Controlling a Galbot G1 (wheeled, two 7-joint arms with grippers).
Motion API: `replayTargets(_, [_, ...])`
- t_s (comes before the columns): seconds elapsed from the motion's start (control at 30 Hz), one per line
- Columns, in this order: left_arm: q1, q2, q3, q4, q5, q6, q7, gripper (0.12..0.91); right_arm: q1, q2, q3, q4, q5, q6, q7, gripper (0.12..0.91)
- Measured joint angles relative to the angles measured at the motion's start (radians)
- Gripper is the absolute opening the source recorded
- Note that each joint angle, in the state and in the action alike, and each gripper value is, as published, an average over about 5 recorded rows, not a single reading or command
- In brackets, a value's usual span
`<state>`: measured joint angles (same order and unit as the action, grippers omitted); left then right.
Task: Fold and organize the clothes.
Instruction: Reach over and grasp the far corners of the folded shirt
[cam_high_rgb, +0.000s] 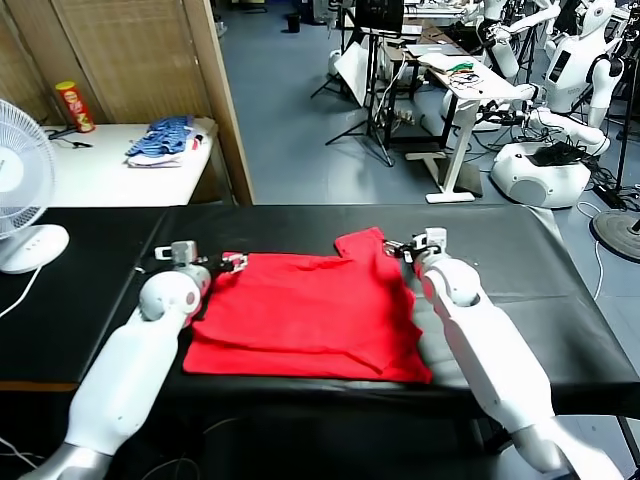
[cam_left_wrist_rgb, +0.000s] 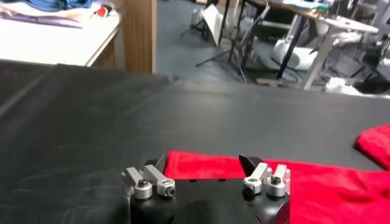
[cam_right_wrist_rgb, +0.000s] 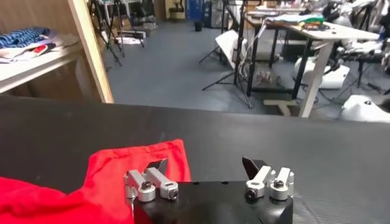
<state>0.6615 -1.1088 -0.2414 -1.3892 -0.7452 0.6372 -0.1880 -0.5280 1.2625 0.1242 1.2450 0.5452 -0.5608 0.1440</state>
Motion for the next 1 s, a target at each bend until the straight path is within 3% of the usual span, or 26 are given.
replayTargets(0.2, [-0.034,-0.009,0.004,0.054,-0.003,-0.015,0.004,0.781,0.013,0.030,-0.005,-0.045,-0.020,0.002,-0.010,0.798])
replayTargets(0.3, [-0.043,-0.012,0.003,0.076,-0.022,0.000,0.014,0.717,0.013,0.039,-0.002,-0.055,-0.020,0.000,-0.015,0.773])
replayTargets(0.4, [-0.044,-0.015,0.003,0.091,-0.024,0.011,0.028,0.556,0.010,0.043,-0.001,-0.060,-0.020,-0.002,-0.022,0.657])
replayTargets(0.47, [-0.044,-0.018,0.003,0.099,-0.021,0.012,0.032,0.405,0.008,0.046,0.002,-0.062,-0.020,-0.002,-0.026,0.542])
replayTargets(0.57, [-0.043,-0.020,0.002,0.106,-0.015,0.010,0.037,0.241,0.002,0.049,0.009,-0.062,-0.019,0.005,-0.034,0.375])
replayTargets(0.67, [-0.042,-0.019,0.002,0.104,-0.014,0.008,0.041,0.136,-0.007,0.052,0.020,-0.062,-0.017,0.029,-0.052,0.209])
replayTargets(0.77, [-0.041,-0.018,0.002,0.097,-0.016,0.006,0.042,0.128,-0.019,0.053,0.035,-0.059,-0.015,0.068,-0.076,0.124])
replayTargets(1.0, [-0.021,-0.014,-0.010,0.062,0.004,-0.004,0.042,0.126,-0.077,0.023,0.056,0.022,-0.018,0.160,-0.121,0.122])
